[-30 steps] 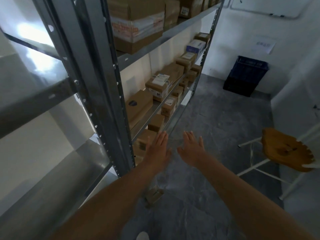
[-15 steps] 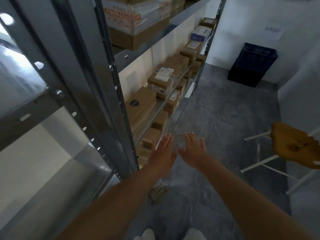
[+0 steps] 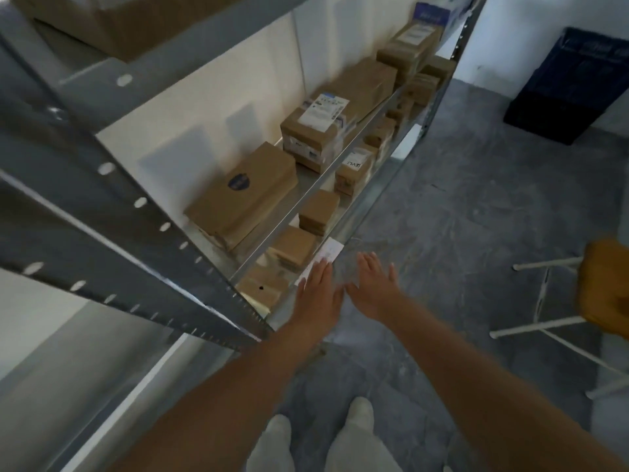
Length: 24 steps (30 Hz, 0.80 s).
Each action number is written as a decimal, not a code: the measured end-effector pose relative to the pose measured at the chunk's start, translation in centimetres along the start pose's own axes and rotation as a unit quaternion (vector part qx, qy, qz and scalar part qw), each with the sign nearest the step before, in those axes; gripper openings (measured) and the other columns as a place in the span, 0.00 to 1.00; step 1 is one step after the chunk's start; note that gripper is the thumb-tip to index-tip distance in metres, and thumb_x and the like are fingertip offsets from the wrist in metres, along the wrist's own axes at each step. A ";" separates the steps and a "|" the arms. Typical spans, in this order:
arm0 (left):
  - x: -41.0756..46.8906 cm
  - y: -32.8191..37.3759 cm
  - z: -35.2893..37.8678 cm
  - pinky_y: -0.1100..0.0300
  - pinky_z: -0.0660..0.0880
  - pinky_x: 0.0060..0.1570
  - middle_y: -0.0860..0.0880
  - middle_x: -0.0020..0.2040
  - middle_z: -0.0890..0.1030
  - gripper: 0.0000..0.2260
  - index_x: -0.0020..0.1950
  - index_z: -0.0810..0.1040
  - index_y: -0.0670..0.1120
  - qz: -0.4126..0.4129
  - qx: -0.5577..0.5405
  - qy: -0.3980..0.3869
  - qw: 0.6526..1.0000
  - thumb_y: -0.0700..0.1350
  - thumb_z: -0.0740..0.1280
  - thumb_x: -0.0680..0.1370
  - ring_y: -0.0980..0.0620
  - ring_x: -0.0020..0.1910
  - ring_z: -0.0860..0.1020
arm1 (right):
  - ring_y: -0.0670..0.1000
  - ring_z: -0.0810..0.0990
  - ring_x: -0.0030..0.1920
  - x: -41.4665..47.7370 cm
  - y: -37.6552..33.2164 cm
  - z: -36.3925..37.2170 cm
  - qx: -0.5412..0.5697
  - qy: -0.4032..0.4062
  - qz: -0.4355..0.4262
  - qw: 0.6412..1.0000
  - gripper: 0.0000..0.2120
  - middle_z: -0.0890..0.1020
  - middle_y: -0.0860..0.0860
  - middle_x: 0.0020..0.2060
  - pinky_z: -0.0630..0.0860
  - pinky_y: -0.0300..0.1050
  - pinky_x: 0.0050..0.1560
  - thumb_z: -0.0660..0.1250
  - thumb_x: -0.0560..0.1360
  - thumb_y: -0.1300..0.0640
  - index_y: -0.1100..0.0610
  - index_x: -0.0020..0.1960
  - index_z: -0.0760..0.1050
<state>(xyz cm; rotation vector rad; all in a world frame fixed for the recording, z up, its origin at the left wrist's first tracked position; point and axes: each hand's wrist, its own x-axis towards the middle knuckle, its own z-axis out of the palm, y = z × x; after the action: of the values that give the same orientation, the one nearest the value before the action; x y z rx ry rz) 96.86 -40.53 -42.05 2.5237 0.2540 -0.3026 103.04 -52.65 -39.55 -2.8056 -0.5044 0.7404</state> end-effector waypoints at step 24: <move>3.8 -15.0 20.5 0.70 0.65 0.31 0.52 0.39 0.72 0.10 0.44 0.72 0.45 -0.355 -0.229 0.014 0.906 0.41 0.56 0.84 0.55 0.38 0.71 | 0.58 0.63 0.74 13.8 12.1 23.9 0.135 -0.198 0.095 0.966 0.27 0.61 0.56 0.76 0.57 0.52 0.74 0.58 0.81 0.52 0.59 0.77 0.56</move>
<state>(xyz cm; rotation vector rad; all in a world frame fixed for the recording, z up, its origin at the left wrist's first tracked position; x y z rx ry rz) 93.56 -39.56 -67.54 1.8864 1.1235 -0.4239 105.49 -56.33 -69.33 -2.4769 -0.1710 1.3148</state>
